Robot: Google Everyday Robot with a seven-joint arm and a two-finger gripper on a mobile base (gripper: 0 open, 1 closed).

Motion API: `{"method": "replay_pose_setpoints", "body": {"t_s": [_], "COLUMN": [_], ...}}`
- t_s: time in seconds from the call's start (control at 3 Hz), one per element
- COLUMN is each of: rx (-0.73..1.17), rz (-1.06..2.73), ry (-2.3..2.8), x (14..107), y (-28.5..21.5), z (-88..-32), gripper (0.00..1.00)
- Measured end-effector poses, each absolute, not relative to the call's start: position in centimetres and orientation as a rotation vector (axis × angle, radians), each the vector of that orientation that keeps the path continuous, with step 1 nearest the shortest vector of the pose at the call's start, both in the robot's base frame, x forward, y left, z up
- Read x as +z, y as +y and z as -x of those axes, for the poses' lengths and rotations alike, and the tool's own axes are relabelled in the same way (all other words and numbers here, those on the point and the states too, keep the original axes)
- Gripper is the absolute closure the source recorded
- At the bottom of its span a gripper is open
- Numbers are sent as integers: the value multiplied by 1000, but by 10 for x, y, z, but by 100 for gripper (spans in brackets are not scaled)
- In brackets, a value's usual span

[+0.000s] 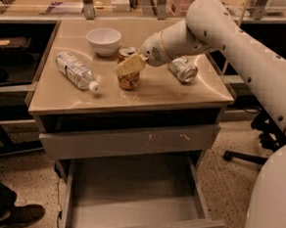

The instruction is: Place orange can into middle drawer

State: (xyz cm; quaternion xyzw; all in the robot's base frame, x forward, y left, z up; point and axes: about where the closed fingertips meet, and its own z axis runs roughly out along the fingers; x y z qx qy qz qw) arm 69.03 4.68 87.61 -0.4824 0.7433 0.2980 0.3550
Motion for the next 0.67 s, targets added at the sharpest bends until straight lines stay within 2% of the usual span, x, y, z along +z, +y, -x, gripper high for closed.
{"method": "replay_pose_setpoints", "body": {"t_s": [0.33, 0.67], "rx": [770, 770], "rz": [1246, 1247], "ry": [1921, 1921], "x": [876, 876], "y": [47, 47], "z": [-690, -690], "gripper": [0, 0]}}
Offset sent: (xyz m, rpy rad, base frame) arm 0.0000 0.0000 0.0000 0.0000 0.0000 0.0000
